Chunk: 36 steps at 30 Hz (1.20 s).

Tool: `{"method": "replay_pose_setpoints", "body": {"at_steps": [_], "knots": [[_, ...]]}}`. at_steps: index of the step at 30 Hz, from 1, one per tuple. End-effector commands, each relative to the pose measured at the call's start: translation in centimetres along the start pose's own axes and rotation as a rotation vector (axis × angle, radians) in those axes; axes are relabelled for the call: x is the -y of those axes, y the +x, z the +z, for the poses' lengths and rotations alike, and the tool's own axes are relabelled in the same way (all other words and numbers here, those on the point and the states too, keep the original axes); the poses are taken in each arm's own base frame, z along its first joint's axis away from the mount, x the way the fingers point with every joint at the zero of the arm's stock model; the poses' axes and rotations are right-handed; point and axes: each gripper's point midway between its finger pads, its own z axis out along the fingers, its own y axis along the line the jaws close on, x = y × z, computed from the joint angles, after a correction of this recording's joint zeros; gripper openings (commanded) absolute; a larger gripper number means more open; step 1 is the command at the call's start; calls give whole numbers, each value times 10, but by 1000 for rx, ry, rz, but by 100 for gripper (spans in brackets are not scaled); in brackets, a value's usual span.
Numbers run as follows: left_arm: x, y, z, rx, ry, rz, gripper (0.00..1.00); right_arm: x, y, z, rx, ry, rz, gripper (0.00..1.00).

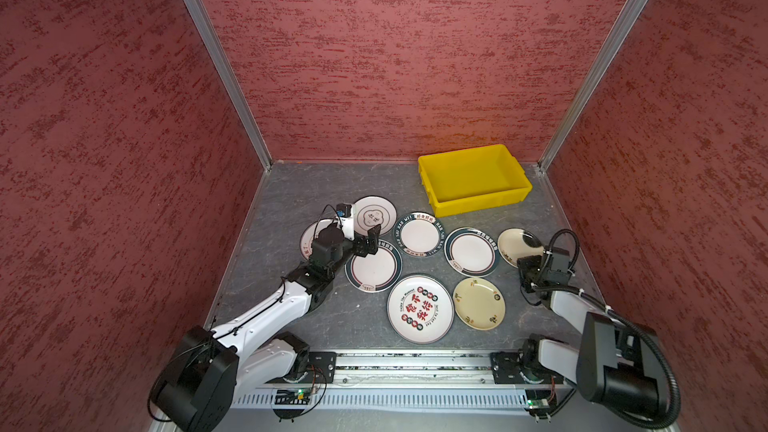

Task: Place the plates into the plastic bin on the countertop
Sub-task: 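Close the right gripper on the cream plate's rim and tilt it up, then lift the cream plate with the right gripper and carry it over the yellow bin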

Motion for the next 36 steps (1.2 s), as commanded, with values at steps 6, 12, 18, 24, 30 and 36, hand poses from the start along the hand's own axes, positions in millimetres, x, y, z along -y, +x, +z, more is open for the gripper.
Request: {"method": "replay_pose_setpoints", "body": {"at_steps": [6, 12, 18, 24, 30, 36], "knots": [[1, -2, 3, -2, -5, -2, 100, 43, 9, 9, -26, 140, 48, 24], [0, -2, 4, -4, -8, -2, 99, 45, 7, 11, -23, 148, 51, 17], [-1, -2, 5, -8, -14, 0, 100, 45, 7, 9, -26, 132, 58, 11], [-8, -5, 1, -3, -55, 7, 99, 26, 4, 3, -18, 29, 22, 12], [-11, -7, -1, -7, -78, -6, 99, 16, -7, -9, 33, 14, -23, 8], [-9, -6, 1, -12, -68, -13, 99, 14, -11, -17, 66, 1, -34, 5]]}}
